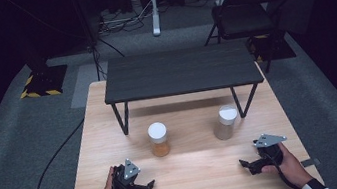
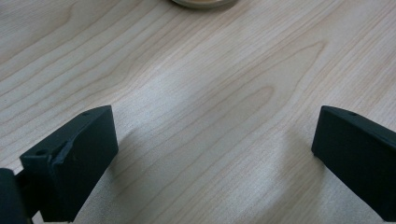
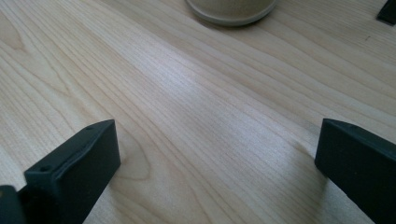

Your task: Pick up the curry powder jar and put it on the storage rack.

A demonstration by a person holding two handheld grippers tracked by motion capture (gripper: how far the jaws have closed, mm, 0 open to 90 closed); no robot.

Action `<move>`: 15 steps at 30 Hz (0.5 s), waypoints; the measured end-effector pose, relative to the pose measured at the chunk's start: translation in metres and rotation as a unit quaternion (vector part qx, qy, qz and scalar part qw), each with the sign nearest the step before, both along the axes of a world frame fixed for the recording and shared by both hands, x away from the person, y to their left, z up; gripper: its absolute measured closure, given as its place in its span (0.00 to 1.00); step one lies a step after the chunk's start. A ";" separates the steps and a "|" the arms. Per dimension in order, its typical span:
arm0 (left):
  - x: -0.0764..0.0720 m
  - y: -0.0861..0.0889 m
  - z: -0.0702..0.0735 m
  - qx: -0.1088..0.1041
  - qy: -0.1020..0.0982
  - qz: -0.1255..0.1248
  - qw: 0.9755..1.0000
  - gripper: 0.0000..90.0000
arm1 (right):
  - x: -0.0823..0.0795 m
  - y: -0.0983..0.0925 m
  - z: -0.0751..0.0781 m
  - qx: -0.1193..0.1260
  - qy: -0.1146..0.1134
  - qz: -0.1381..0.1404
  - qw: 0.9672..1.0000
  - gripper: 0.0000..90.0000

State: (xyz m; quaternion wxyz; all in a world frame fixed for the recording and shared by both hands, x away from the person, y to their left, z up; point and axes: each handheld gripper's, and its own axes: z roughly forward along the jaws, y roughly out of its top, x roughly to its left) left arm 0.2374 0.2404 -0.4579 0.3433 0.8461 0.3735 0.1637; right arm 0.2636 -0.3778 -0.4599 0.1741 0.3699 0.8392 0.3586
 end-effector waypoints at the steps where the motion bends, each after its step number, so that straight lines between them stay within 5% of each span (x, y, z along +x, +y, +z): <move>1: 0.000 0.000 0.000 0.000 0.000 0.000 1.000 0.00 | 0.000 0.000 0.000 0.000 0.000 0.000 1.000 0.00; 15: -0.001 -0.001 0.000 0.001 -0.001 0.003 1.000 0.00 | -0.001 0.000 0.000 0.000 0.000 -0.002 1.000 0.00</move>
